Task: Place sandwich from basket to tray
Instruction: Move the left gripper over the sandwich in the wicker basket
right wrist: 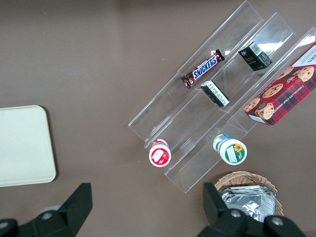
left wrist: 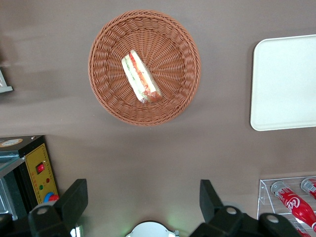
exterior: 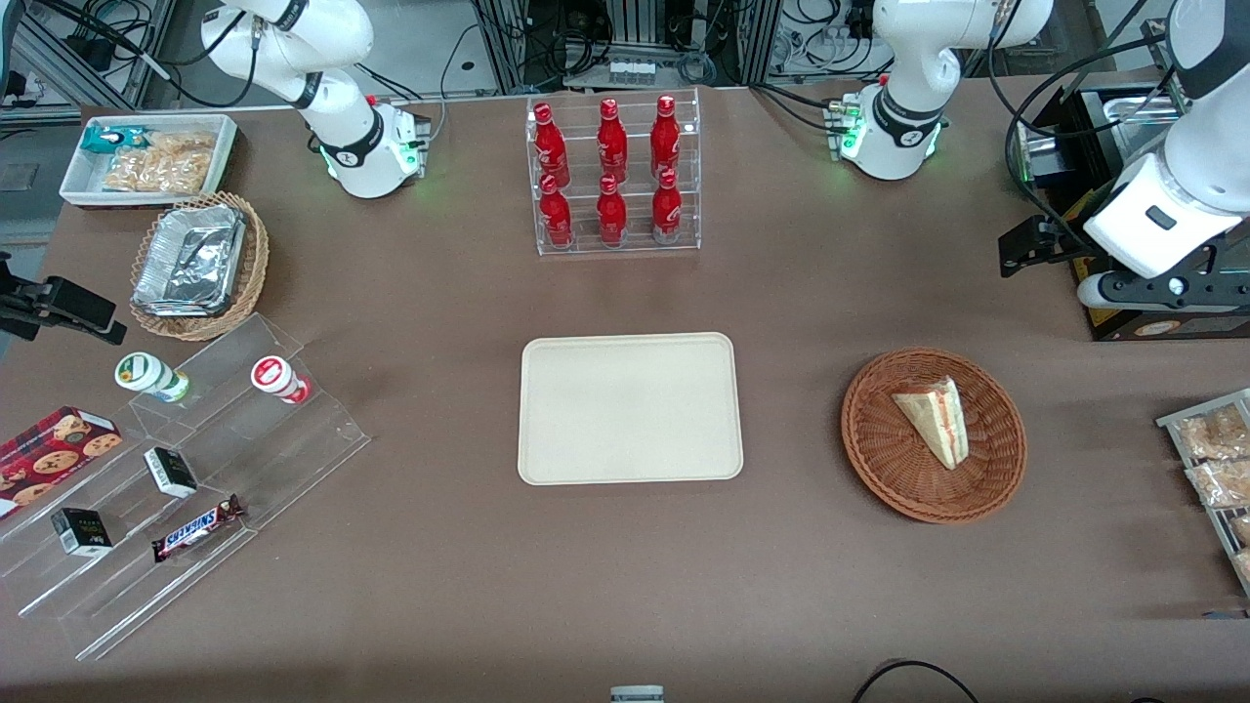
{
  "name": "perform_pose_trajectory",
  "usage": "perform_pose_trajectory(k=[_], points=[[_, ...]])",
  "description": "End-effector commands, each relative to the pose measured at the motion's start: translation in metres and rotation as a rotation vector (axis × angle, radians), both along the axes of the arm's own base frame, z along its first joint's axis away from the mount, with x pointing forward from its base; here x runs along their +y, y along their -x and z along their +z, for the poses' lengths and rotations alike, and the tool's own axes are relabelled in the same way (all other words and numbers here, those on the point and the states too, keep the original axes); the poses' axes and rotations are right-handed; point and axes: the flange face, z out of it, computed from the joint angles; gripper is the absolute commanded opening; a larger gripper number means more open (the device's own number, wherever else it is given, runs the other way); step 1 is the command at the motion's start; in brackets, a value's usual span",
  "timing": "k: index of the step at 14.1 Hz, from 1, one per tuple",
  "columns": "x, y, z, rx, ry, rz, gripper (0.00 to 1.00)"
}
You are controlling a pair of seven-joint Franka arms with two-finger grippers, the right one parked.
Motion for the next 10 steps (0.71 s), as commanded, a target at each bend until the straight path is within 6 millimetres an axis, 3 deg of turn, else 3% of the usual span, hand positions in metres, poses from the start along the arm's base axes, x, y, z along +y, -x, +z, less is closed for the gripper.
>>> perform_pose_trajectory(k=[1,6,10], points=[[-0.003,0.0,-0.002,-0.009,-0.012,-0.022,1.0],[-0.005,-0.031,-0.08,0.075,-0.019,-0.02,1.0],[-0.003,-0.033,-0.163,0.063,-0.017,-0.019,1.0]])
